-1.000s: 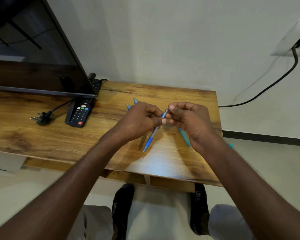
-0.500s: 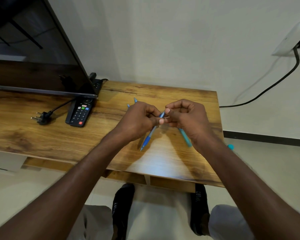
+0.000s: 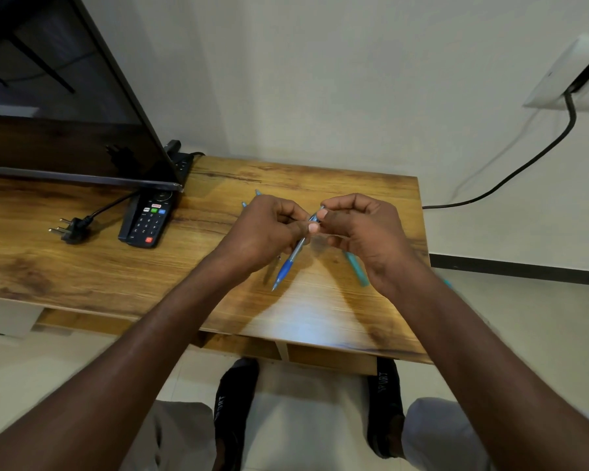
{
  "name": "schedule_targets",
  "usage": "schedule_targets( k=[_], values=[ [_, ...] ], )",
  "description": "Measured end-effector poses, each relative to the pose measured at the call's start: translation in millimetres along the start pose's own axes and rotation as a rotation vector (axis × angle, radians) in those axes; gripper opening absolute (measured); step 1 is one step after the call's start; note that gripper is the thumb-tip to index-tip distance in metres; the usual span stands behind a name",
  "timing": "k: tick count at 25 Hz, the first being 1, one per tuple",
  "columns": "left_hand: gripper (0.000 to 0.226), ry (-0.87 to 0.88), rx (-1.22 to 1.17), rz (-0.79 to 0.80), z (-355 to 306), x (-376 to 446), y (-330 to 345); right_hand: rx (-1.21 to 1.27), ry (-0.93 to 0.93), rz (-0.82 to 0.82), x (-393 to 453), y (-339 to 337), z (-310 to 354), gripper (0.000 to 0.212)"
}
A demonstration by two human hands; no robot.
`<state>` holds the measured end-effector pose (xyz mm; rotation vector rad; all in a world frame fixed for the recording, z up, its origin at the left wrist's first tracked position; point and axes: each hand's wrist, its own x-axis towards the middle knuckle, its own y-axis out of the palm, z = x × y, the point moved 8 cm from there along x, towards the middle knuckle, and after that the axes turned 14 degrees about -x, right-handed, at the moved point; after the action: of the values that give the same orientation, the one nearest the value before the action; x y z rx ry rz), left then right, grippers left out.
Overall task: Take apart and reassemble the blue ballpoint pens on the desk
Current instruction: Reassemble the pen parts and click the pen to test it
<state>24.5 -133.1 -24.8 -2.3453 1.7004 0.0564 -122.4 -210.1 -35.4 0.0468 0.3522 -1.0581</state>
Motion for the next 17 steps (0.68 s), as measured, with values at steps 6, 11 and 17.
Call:
schedule_targets(
  k=[6,11,17],
  values=[
    [0.015,-0.102,0.01,0.137,7.5,-4.2,6.4,0.269,0.14,-0.01,6.0,-12.0,-6.9,0.024],
    [0.015,-0.075,-0.013,0.138,2.7,-4.8,11.3,0.318,0.182,0.208,2.0,11.3,-5.8,0.03],
    [0.013,-0.069,0.054,0.141,4.5,-4.2,11.9,0.468,0.23,0.194,0.5,10.0,-7.5,0.028]
  ],
)
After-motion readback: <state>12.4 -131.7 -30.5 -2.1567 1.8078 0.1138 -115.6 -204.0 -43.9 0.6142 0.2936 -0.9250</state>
